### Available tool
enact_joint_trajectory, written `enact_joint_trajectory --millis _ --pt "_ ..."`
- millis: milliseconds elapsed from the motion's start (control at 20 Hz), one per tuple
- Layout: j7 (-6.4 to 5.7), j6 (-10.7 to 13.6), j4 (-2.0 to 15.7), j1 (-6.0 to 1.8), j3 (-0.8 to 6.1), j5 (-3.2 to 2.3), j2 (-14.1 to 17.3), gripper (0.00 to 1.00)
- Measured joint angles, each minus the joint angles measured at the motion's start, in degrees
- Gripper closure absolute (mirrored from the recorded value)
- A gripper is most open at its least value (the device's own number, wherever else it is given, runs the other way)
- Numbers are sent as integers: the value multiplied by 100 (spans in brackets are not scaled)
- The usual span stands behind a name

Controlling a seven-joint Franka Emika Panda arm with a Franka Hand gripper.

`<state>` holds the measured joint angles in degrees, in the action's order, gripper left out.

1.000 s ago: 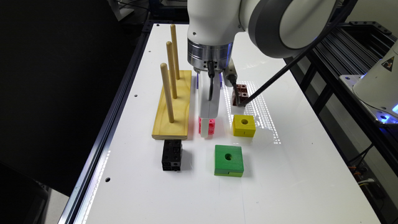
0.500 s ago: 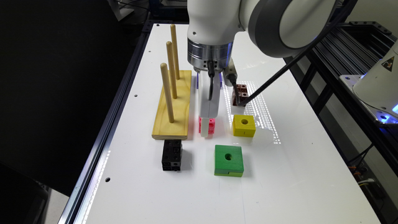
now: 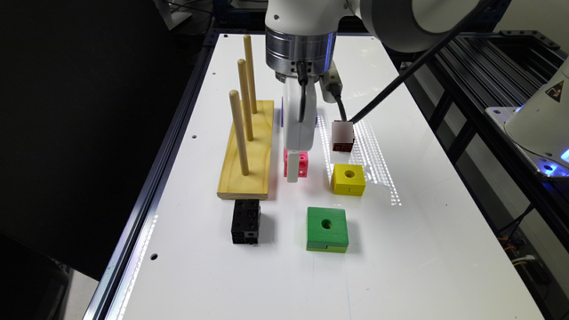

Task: Pick up pink block.

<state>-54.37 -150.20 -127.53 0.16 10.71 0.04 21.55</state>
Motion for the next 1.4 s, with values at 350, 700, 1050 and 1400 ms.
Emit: enact_joint_trajectory --millis 350,700,1050,1400 --pt "-3 320 6 0 6 0 -360 100" --pt "-7 682 -5 0 18 0 -685 100" --pt "-12 926 3 0 26 2 -986 100" --pt "-21 1116 13 0 37 2 -1198 100"
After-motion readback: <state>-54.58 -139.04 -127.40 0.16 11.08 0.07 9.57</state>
